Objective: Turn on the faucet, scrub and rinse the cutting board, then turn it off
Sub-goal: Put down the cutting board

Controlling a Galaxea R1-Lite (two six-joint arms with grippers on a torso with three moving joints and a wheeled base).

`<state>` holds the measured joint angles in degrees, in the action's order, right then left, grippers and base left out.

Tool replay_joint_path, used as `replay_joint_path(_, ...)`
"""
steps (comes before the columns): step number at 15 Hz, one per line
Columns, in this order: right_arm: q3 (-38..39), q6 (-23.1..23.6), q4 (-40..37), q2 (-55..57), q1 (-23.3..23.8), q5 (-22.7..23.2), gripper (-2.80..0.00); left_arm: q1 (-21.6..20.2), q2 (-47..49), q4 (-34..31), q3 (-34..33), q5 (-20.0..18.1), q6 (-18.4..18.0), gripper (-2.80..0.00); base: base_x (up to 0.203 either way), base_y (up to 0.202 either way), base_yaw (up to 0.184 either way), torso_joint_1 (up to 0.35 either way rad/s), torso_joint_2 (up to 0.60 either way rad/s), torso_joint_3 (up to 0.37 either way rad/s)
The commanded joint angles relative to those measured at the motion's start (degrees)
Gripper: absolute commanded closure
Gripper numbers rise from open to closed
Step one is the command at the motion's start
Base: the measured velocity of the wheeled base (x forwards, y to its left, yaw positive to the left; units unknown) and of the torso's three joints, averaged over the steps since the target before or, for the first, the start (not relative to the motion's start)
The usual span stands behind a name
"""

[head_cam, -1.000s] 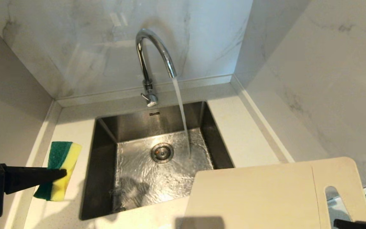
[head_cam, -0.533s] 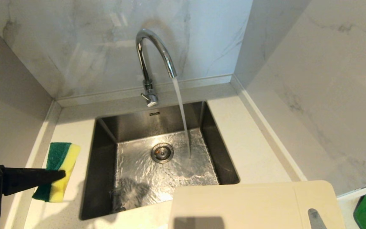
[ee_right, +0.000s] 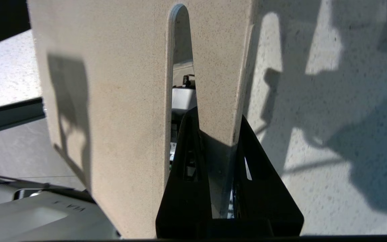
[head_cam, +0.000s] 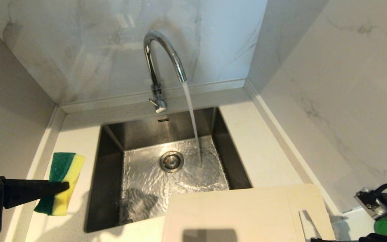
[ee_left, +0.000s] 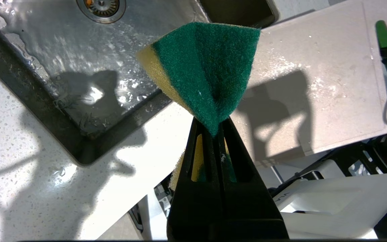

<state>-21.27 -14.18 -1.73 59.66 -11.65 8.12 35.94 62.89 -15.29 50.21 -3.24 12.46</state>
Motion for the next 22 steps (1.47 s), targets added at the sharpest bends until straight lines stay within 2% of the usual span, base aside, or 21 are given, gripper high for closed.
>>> replay_joint_path(1, 1.46, 1.05, 3.92, 5.44, -0.04, -0.22, 0.0, 0.01, 0.21, -0.09, 0.06, -0.01, 0.11, 0.0, 0.0, 0.0, 0.0, 0.0, 0.0, 0.0)
replay_joint_path(6, 2.55, 1.06, 13.77, 16.74, -0.04, -0.96, 0.0, 0.01, 0.39, -0.09, -0.38, 0.17, 0.21, 0.0, 0.0, 0.0, 0.0, 0.0, 0.0, 0.0)
replay_joint_path(13, 8.44, 2.04, 41.53, 33.82, 0.22, -5.75, 0.0, 0.01, 0.3, -0.09, -0.64, 0.17, 0.37, 0.0, 0.0, 0.0, 0.0, 0.0, 0.0, 0.0)
replay_joint_path(16, 8.11, 2.01, 44.15, 34.46, 2.65, -5.83, 0.0, 0.01, 0.39, -0.09, -0.99, 0.17, 0.37, 0.0, 0.0, 0.0, 0.0, 0.0, 0.0, 0.0)
replay_joint_path(17, 8.08, 2.14, 44.18, 34.56, 3.04, -5.74, -2.8, 0.01, 0.39, -0.09, -1.01, 0.17, 0.4, 0.0, 0.0, 0.0, 0.0, 0.0, 0.0, 0.0)
replay_joint_path(22, 8.43, 2.05, 44.18, 34.28, 3.3, -5.66, -2.8, 0.01, 0.29, 1.69, -3.19, 0.16, 0.38, 0.0, 0.0, 0.0, 0.0, 0.0, 0.0, 0.0)
